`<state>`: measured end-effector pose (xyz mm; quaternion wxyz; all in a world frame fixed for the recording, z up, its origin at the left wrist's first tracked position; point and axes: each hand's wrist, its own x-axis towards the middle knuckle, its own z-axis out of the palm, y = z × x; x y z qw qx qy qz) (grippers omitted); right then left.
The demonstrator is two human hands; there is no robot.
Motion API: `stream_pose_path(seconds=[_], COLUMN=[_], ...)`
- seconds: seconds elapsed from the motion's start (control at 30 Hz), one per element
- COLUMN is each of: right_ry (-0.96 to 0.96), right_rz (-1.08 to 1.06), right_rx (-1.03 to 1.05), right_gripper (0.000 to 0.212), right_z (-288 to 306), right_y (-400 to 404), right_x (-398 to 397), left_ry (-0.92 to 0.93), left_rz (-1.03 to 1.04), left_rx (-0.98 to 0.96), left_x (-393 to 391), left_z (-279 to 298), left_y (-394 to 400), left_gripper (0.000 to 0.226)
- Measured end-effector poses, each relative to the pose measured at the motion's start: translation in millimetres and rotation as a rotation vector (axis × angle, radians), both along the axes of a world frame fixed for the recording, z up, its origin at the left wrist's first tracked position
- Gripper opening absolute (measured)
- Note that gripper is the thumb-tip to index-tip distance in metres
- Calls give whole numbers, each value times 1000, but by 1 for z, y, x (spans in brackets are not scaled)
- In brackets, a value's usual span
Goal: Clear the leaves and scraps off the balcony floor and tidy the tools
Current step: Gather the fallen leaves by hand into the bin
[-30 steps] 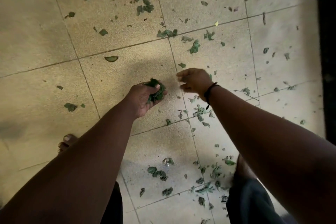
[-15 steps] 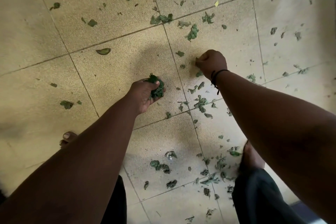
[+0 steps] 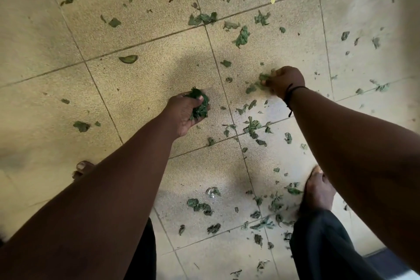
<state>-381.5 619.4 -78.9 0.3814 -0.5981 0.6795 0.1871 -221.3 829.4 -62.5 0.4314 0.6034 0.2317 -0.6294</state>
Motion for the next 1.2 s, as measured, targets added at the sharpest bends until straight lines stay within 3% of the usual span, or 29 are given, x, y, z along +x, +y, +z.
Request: stream_pose_path(seconds=[0.07,0.13,0.2,0.3,0.43,0.53,0.63,0.7,0.9,1.07,1.2], right_ry=[37,63,101,137,-37,-264,-313,-330,-278,-301,-259], right_rz=[57,199,389,525,450,313,337,300,230,225,397], right_rx=[-106,-157,-157,-93,-74,221,395,389,65,75,116], right_gripper=[35,23,10,18,16,11,14,15,17,7,11], right_z=[1,3,7,7,23,43,58,68,94,114,122], right_y=[6,10,13,13,16,41,83,115,183,214,216], right_x=[7,11,17,22,49,82,103,108,100,78,63], left_ry=[0,-3,-5,-14,-22,-33,-29,-2,139,202,206], left_rz=[-7,-10,3,18,51,95,155,203,472,664,620], left_rx=[1,2,3,15,12,17,24,14,-40,-55,6], left_x=[1,4,7,12,21,28,30,29,6,-21,-44], left_z=[0,1,3,7,11,14,21,31,76,96,97], left_y=[3,5,7,8,10,11,13,15,40,77,90], left_gripper=[18,19,19,20,22,24,29,31,33,21,22])
